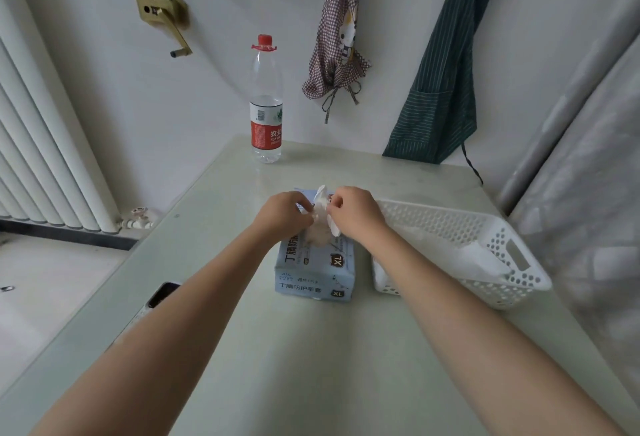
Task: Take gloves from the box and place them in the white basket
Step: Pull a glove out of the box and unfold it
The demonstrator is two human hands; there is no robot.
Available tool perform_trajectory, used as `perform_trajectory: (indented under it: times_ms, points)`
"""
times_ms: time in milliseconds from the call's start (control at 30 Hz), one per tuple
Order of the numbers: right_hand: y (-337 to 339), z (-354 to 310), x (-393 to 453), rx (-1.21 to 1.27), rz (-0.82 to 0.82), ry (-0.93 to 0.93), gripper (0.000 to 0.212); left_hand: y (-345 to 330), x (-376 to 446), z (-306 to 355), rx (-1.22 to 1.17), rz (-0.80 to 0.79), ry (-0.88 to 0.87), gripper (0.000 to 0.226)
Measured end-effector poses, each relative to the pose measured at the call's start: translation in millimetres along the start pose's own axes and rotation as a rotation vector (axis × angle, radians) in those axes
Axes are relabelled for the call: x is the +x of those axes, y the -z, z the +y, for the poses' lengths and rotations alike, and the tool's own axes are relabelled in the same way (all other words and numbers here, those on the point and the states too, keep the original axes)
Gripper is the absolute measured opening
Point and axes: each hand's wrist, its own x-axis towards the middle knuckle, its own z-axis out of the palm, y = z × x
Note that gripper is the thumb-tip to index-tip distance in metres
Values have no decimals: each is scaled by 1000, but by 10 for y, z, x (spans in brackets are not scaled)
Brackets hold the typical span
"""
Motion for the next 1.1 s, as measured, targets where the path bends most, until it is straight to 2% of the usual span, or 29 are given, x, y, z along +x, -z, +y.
perform_trajectory:
  times_ms: [167,267,367,433,500,667,767,833,900,1000,1100]
  points:
    - [182,-113,-29,162,35,27,41,41,-24,36,-53,29,-42,15]
    - [325,-185,-69,289,35,38,43,71,-73,102,-156,55,-93,27]
    - [489,-278,-108,504,8,-29,48,116,-107,163,-285,47,-126,35]
    - [597,-305,-141,644,0,-80,52,132,-126,215,-293,58,-147,26]
    - [660,-294,-145,735,4,-112,55,159,-155,267,-317,48,-165,8]
    - [673,-200,-99,881,15,-152,57,232,-193,316,-735,-100,20,19]
    - [652,-145,-167,840,-91,-93,59,233,-185,301,-906,-130,120,32]
    - [627,-145,-253,775,-208,-47,54,223,-205,306,-946,-150,136,34]
    - [583,-145,-305,704,-251,-40,37,210,-225,319,-941,-157,156,29]
    - [550,-112,-314,701,-170,-82,19,198,-230,310,-946,-119,223,15]
    - [582,-75,-322,764,-107,-137,10,207,-215,241,-962,-58,295,13]
